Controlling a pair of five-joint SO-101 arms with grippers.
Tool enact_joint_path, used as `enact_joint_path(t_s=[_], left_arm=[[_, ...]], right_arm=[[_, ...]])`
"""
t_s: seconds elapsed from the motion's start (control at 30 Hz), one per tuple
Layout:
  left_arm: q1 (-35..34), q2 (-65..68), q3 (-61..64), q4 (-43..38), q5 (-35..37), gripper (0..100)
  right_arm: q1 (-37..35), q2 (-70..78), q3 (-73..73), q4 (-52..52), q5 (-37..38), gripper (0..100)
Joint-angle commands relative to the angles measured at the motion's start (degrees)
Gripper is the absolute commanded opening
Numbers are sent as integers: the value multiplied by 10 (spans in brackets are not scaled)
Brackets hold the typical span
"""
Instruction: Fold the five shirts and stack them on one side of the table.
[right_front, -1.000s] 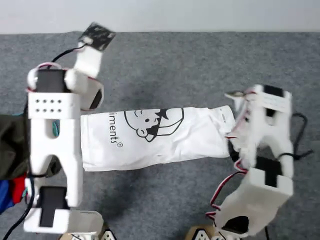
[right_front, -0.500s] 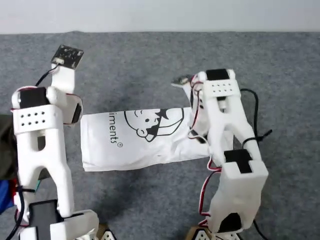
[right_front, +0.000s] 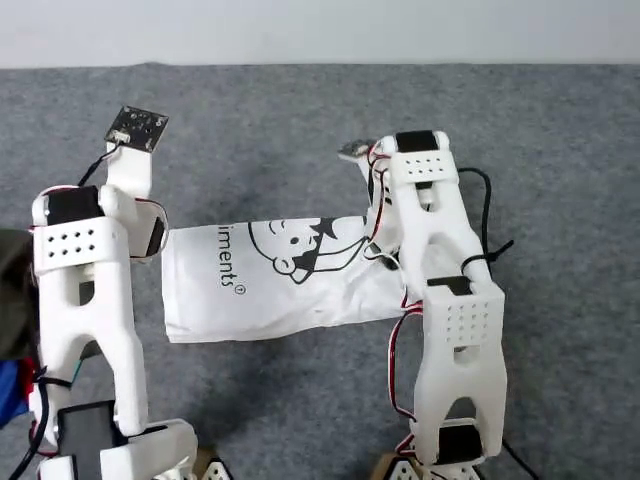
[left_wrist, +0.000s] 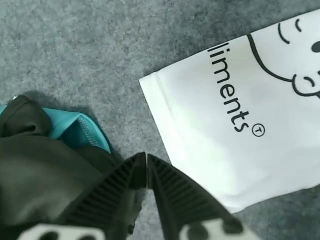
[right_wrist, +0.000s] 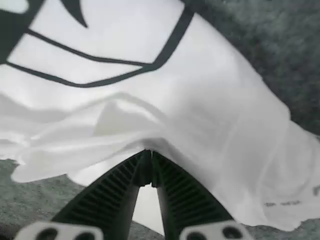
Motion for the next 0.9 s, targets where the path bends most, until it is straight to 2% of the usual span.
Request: enact_joint_path(t_s=[0.0, 0.17, 0.4, 0.7, 0.87], left_arm=[[-4, -24, -2, -10, -15, 9], [-3, -19, -2, -13, -15, 9], [-3, -23, 27, -44, -15, 9], [1, -19, 28, -44, -15, 10], [0, -18, 35, -42, -12, 11]], right_arm=[[46, 7, -34, 0, -10, 14], [53, -6, -47, 13, -9, 12], [50, -105, -57, 26, -10, 13], [97, 4, -27, 22, -9, 11], [78, -44, -29, 26, -25, 11]])
